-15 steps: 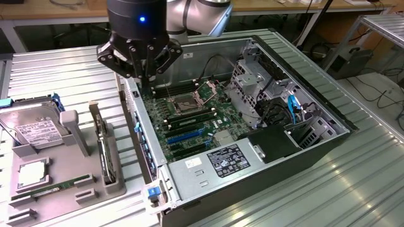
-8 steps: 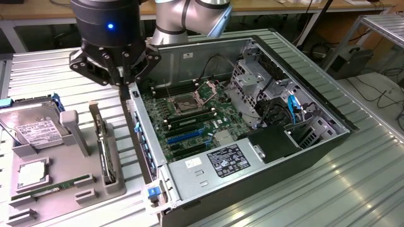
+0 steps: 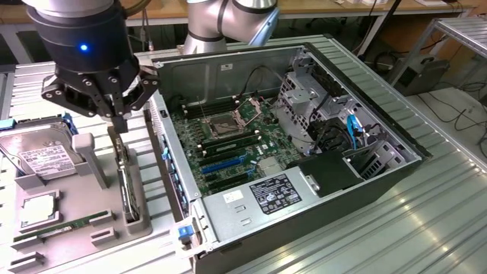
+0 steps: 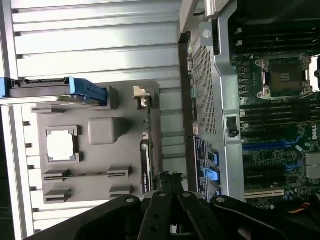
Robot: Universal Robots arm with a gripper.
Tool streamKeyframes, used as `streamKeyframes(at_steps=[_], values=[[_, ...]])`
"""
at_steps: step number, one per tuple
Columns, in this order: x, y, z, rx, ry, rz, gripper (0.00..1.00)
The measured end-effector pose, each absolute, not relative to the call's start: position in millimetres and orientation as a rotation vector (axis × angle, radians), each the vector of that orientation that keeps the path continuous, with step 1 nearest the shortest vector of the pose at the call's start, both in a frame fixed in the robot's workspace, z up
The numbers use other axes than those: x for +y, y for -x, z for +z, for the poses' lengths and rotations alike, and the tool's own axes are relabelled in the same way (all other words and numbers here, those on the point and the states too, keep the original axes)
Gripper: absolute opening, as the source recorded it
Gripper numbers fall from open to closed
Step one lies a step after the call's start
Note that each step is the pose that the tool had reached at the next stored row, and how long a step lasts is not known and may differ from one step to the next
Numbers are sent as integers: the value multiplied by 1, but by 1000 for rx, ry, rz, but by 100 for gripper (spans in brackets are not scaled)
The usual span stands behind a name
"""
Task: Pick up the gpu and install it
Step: 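Reach for the gpu, then pick up the gpu and move the gpu toward the slot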
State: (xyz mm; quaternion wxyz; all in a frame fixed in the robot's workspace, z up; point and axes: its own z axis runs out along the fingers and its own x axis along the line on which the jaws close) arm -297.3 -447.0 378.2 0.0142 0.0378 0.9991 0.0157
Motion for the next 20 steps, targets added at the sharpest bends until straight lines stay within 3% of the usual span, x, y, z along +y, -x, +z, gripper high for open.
streamKeyframes(at_steps=[20], values=[[-448,311,371,3113,-118,38,13]])
